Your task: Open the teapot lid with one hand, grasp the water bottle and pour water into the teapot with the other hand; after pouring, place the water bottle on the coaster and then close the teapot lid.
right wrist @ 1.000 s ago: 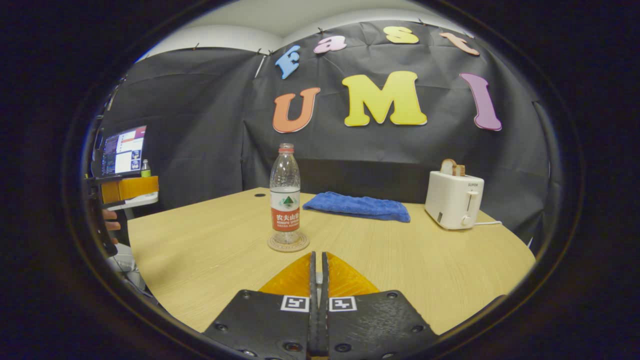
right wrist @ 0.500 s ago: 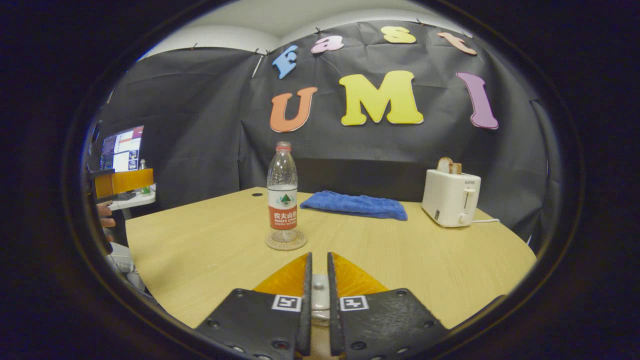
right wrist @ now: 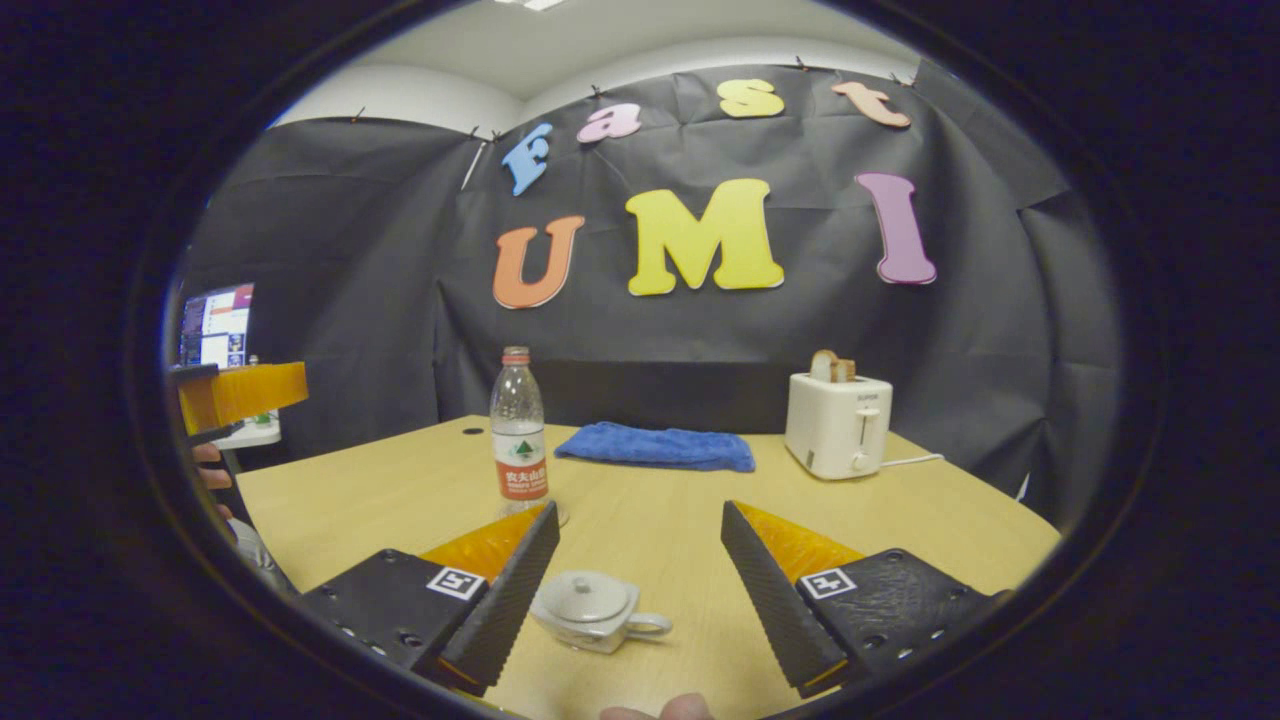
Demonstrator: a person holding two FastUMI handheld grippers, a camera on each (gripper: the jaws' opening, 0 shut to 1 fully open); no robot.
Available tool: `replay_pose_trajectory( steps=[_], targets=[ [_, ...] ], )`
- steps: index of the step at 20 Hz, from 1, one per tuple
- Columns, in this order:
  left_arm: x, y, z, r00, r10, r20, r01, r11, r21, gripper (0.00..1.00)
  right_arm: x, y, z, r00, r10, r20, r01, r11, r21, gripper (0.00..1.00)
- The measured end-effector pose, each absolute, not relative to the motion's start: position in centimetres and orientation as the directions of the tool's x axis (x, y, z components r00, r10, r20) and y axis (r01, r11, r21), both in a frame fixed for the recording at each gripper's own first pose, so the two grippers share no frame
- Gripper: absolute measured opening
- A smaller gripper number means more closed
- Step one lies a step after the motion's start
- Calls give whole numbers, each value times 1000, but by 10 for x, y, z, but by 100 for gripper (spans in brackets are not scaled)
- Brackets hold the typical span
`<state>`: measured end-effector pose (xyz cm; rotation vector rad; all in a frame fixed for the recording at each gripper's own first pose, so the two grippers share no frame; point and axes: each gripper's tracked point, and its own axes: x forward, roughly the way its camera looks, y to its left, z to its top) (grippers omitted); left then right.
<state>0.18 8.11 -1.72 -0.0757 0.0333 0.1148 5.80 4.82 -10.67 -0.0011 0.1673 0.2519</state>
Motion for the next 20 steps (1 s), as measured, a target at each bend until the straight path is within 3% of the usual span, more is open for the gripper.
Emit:
replay_pose_trajectory(
  steps=[11,20],
  targets=[
    [-14,-1,21,999,32,40,-29,997,-71,97,4,-42,-33,998,48,-32,-50,997,-59,98],
    [-19,7,16,999,23,22,-22,998,-51,97,-7,-29,-21,999,37,-9,-37,999,-33,98]
  ],
)
